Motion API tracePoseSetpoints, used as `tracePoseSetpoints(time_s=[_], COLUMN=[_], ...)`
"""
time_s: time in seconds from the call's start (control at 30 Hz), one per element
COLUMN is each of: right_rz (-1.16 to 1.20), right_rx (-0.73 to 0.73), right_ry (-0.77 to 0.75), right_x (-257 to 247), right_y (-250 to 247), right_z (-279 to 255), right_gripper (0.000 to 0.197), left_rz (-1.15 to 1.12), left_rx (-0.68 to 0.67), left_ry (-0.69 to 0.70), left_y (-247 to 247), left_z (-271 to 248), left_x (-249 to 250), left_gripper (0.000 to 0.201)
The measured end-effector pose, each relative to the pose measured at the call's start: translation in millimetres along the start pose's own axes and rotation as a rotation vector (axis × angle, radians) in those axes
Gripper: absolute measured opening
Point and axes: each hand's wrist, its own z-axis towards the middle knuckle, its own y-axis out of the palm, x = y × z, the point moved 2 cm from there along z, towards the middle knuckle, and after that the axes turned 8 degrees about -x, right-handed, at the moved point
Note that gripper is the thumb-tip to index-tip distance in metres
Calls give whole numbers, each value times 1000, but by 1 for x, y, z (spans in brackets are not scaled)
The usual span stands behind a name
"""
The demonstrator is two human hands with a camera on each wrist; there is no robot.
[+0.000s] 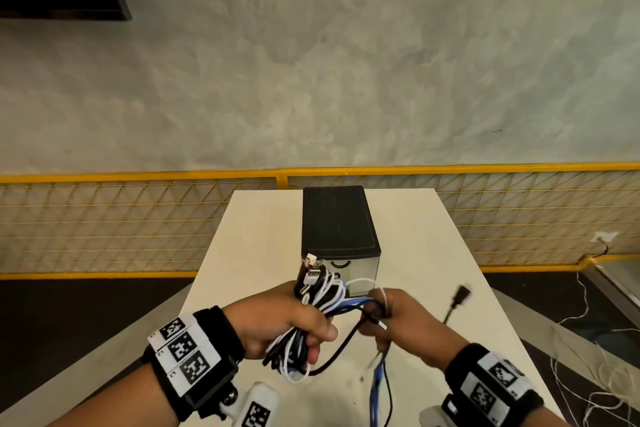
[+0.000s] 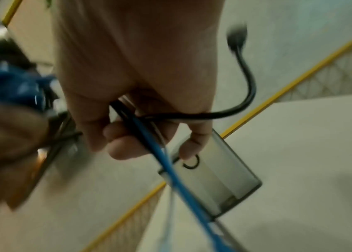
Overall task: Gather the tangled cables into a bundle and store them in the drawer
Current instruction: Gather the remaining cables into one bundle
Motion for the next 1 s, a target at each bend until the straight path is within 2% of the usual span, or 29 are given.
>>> tracePoseSetpoints(time_s=[0.07, 0.17, 0.23, 0.33, 0.43, 0.7, 0.77, 0.87, 1.0], right_rz=[75, 190, 320, 534, 615, 555, 461, 246, -43], right_rx=[0, 2, 7, 2, 33, 53, 83, 102, -37], right_ry=[4, 28, 55, 110, 126, 32, -12, -101, -70], right_x=[-9, -18, -20, -21, -19, -15, -17, -12, 6], right_y=[-2, 4, 9, 15, 15, 15, 13, -1, -12], right_z=[1, 3, 4, 5, 7, 8, 9, 8, 1], right_gripper=[9, 10, 10, 13, 16, 16, 5, 16, 9], left_rz=[42, 46, 42, 49, 32, 136, 171, 247, 446], left_rx=[26, 68, 95, 106, 129, 199, 215, 232, 222], left_ry=[-43, -39, 6, 94, 156, 179, 173, 168, 120], left_y=[0, 3, 5, 10, 15, 11, 6, -6, -21], left_z=[2, 9, 13, 20, 25, 29, 29, 28, 30], left_x=[-5, -10, -11, -13, -16, -19, -17, -12, -12], left_gripper=[10, 16, 9, 14, 20, 21, 25, 32, 20])
